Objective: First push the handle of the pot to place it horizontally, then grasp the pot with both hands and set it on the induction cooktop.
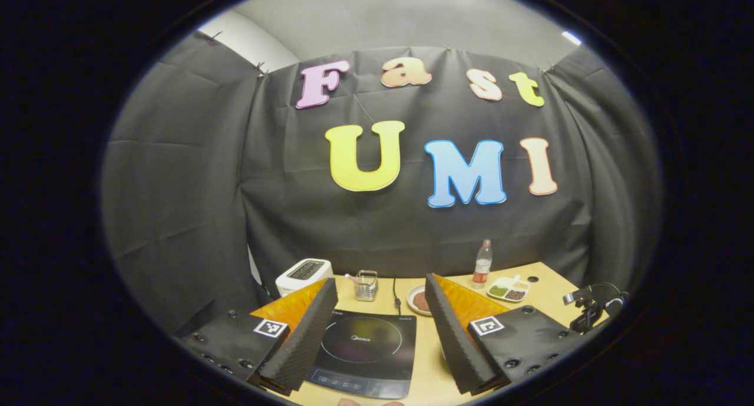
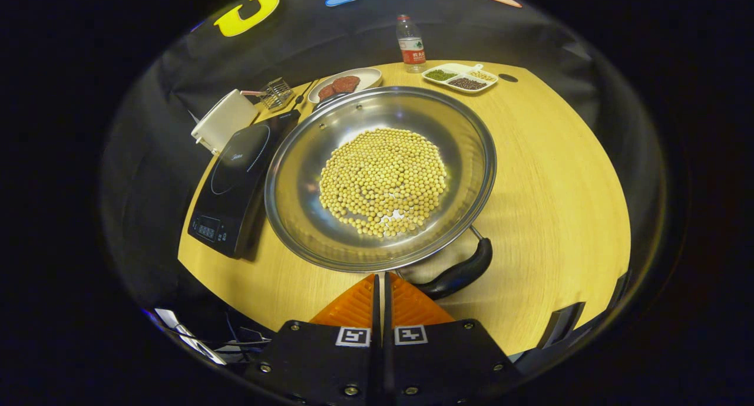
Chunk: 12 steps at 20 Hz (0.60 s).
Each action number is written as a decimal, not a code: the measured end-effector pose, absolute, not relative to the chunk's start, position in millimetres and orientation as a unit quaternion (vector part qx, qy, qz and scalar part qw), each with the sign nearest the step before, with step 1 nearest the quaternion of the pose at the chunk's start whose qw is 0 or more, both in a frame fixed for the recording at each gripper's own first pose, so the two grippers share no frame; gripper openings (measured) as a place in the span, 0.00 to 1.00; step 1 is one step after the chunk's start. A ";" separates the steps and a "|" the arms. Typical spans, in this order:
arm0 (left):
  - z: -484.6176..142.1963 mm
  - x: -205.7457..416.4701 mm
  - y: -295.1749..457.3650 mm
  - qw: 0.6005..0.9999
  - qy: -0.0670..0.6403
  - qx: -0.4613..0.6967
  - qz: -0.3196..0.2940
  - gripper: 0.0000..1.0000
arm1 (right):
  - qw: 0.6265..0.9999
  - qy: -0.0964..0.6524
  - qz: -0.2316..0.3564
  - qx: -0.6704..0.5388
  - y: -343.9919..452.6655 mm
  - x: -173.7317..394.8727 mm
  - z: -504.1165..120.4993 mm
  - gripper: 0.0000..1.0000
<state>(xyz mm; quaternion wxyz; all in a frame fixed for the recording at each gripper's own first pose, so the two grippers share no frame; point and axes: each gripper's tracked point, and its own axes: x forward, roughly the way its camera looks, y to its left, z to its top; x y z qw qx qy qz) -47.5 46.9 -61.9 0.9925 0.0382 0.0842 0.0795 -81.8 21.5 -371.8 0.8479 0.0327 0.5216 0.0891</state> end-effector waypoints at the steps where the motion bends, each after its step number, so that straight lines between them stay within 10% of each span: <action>1: -61.0 -45.1 44.9 0.993 0.085 0.039 0.077 0.99 | 0.849 0.520 0.085 0.029 16.1 -79.8 -371.2 0.01; 12: -67.7 -26.9 8.0 0.993 0.089 0.046 0.055 0.95 | 0.861 0.505 0.038 -0.035 -58.0 -50.6 -374.4 0.01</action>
